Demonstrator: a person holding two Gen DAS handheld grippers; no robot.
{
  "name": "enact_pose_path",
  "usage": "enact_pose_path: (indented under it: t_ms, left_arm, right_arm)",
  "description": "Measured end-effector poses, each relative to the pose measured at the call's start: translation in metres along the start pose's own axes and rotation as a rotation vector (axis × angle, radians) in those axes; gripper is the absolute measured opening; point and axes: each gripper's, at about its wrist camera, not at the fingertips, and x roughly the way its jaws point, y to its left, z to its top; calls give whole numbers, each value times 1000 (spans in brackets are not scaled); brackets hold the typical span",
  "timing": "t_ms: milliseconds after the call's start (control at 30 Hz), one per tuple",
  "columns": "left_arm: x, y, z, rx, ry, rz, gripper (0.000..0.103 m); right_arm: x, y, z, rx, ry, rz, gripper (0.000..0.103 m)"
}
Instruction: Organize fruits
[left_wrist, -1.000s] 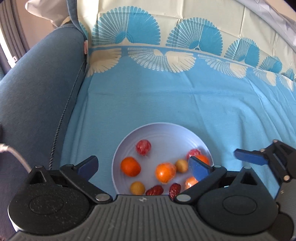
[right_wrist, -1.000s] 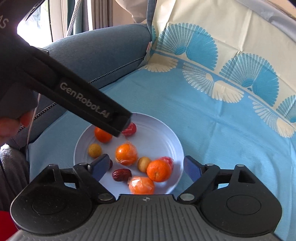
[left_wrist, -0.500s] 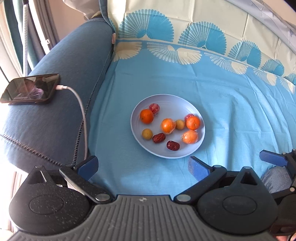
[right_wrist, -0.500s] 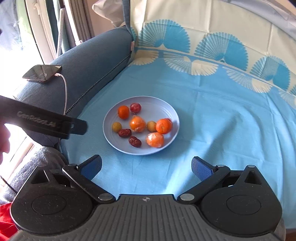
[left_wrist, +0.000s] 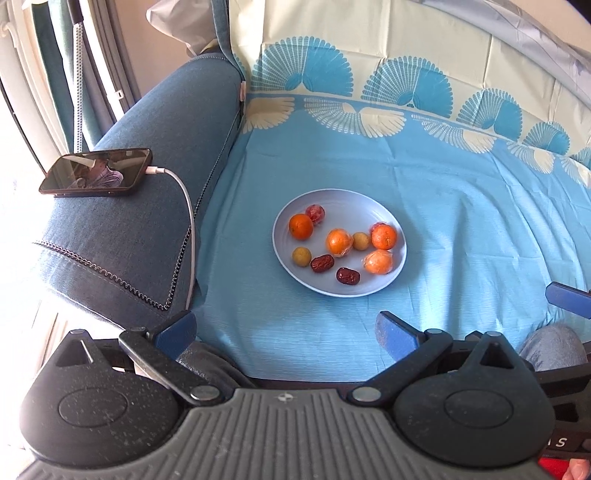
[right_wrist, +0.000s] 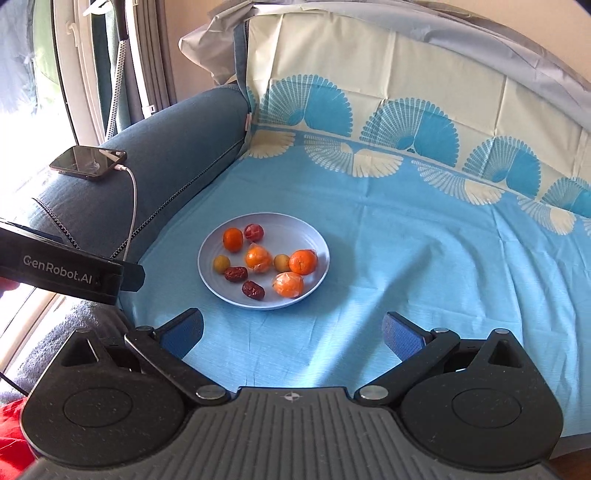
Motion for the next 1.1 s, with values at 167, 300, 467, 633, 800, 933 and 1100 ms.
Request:
enact_pose_path:
  t_ms: [167, 300, 467, 633, 800, 933, 1100]
  left_arm:
    - [-2, -3, 0, 10, 0, 5, 103]
    - [-2, -5, 0, 22, -5, 17, 103]
    - [1, -6, 0, 33, 4, 25, 103]
    - [4, -7, 1, 41, 8, 42, 103]
    - [6, -9, 0, 50, 16, 46, 103]
    - [7, -11, 0, 57, 19, 47, 103]
    - [7, -10, -1, 57, 19, 51, 103]
  right_arm:
    - [-6, 3, 0, -12, -15, -1, 102]
    - [-7, 4, 2, -20, -19, 0, 102]
    - [-3, 4, 2, -12, -9, -1, 102]
    - [0, 4, 2, -9, -7, 1, 102]
    - [1, 3, 2, -7, -4, 5, 102]
    - [1, 3, 2, -3, -2, 5, 102]
    - [2, 2, 1, 2, -2, 6, 102]
